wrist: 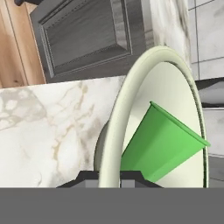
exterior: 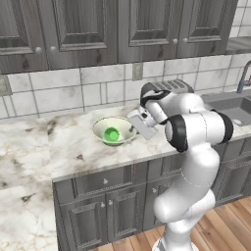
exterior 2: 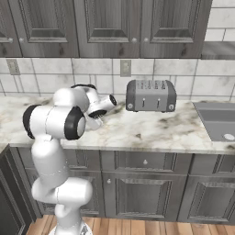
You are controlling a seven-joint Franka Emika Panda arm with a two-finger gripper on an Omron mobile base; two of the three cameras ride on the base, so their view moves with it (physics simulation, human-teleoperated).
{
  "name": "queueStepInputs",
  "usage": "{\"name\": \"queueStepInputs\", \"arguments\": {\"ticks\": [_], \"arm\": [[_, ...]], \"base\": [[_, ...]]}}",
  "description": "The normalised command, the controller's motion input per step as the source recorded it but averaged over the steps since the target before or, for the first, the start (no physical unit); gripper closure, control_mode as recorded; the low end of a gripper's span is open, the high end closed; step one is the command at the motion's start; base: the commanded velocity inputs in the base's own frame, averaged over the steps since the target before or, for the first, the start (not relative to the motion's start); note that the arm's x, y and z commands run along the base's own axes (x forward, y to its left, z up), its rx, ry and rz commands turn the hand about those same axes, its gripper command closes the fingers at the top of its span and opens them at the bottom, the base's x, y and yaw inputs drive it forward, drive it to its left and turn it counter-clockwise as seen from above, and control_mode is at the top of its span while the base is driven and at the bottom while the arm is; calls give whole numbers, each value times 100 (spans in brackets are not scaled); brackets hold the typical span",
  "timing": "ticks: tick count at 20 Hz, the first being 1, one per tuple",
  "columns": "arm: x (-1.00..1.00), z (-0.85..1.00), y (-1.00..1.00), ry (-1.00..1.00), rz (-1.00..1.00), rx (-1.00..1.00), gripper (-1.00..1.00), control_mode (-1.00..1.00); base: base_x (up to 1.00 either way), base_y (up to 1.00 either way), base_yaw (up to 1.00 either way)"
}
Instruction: Place the cup inside the bowl on the dining table and move the bowl to any counter.
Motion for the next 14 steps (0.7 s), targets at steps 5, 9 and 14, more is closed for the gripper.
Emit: {"name": "queueStepInputs", "arguments": {"ticks": [5,9,14], "arm": [[22,-20,12,0,-2,0,100,-100],[26,-16,14,0,-1,0,100,-100],[20,-17,15,0,-1,0,100,-100]], "base": [[0,0,0],[0,0,0],[0,0,0]]}}
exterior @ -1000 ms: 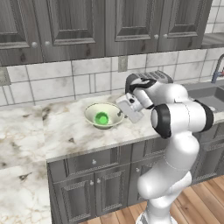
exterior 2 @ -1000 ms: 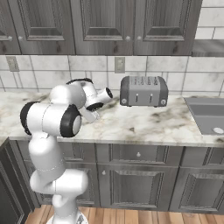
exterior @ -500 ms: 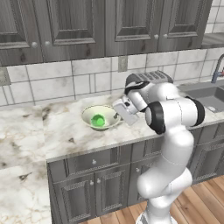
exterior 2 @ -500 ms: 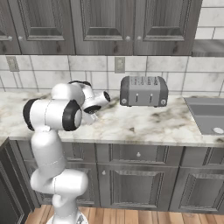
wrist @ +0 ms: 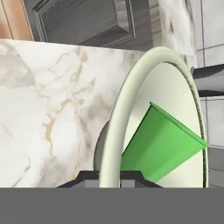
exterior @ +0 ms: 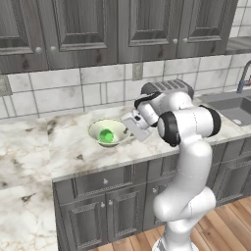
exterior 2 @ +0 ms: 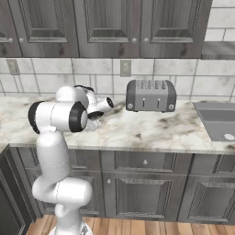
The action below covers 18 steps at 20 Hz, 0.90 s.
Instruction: Place the cup inside the bowl on the dining table and move the bowl to any counter.
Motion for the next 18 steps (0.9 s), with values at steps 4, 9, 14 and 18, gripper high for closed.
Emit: {"name": "queueStepInputs", "arguments": {"ticks": [4,9,14,18], "arm": [[17,-23,12,0,-1,0,100,-100],[13,-16,10,0,0,0,100,-100],[10,-12,4,0,0,0,100,-100],[6,-9,4,0,0,0,100,-100]], "base": [[0,0,0],[0,0,0],[0,0,0],[0,0,0]]}}
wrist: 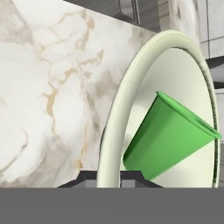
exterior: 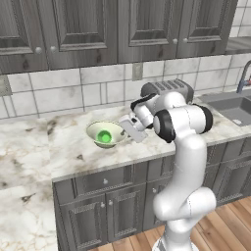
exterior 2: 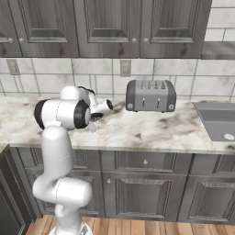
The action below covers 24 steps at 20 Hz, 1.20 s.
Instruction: Place the cup inside the bowl on the dining table and move the bowl to any counter.
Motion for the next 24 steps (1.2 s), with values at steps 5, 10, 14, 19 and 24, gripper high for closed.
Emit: {"name": "queueStepInputs", "arguments": {"ticks": [5,10,14,19,24], "arm": [[0,0,1,0,0,0,100,-100],[0,0,0,0,0,0,-100,-100],[0,0,0,0,0,0,-100,-100],[0,0,0,0,0,0,-100,-100],[-11,19,0,0,0,0,-100,-100]], "base": [[0,0,0],[0,0,0],[0,0,0],[0,0,0],[0,0,0]]}}
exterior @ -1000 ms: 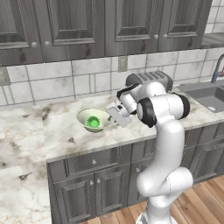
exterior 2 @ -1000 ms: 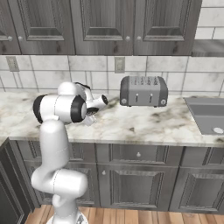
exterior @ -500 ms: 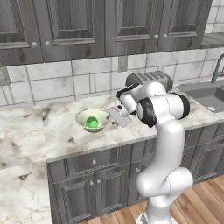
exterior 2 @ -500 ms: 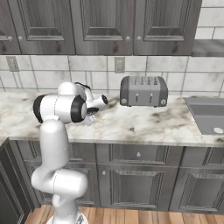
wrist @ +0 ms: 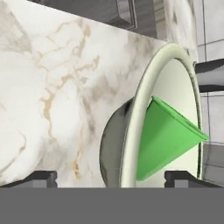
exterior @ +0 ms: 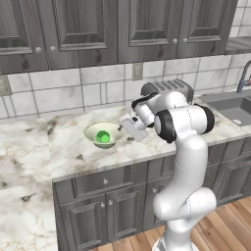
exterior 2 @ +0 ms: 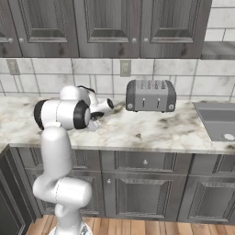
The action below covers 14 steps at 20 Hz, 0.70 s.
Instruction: Place the cup inside the bowl on the dining table and move the bowl to any counter.
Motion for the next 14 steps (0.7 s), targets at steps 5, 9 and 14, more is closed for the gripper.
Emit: {"name": "queueStepInputs", "arguments": {"ticks": [5,9,14], "arm": [[-35,26,0,0,0,0,-100,-100],[-52,22,0,0,0,0,-100,-100],[-65,15,0,0,0,0,-100,-100]], "base": [[0,0,0],[0,0,0],[0,0,0]]}}
